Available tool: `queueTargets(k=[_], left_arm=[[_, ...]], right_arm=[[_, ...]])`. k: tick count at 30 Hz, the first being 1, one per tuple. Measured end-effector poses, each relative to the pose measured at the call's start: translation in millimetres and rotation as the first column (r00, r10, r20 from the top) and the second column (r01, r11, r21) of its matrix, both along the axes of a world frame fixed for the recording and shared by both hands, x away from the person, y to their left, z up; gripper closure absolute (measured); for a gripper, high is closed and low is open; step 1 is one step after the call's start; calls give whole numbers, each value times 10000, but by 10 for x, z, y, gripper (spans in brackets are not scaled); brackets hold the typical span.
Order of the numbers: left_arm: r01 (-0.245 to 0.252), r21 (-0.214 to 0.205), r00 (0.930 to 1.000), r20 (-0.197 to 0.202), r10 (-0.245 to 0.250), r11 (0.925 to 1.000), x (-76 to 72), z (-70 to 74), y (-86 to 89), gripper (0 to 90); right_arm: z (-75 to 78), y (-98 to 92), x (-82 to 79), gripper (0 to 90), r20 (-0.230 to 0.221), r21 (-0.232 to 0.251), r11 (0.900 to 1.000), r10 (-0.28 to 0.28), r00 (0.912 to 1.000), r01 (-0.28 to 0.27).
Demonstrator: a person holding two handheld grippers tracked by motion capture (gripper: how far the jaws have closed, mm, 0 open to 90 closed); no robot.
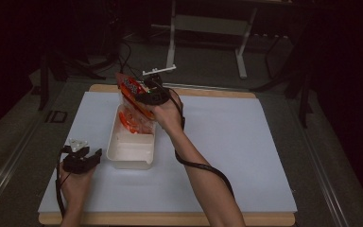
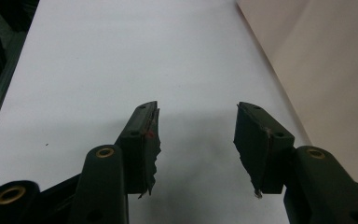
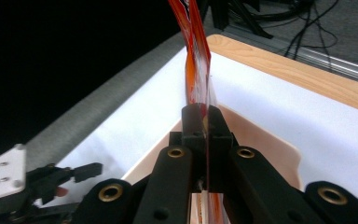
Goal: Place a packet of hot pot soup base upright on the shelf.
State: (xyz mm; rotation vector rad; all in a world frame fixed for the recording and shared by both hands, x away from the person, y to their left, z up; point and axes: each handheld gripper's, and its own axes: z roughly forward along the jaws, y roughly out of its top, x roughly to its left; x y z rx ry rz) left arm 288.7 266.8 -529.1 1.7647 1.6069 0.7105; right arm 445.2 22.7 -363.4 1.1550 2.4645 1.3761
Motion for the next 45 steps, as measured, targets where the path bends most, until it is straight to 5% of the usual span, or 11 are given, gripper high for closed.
queueTargets(k=[17,28,34,45], left_arm=[[-28,-16,10000,13,28,10000,0,1,6,501],[-8,26,10000,2,8,10000,4,-1,0,501],[-18,33,10000,9,18,10000,4,-1,0,500],[-98,54,9999,63,98,9999,0,3,-3,500]], right_arm=[[-104,158,92,889,-334,-483,9987,-187,9993,171],[-42,107,-7,597,169,-135,9973,722,9972,-720],[9,2,-51,520,453,-115,9974,718,9964,-713],[222,-339,-215,507,951,62,9972,739,9927,-748]])
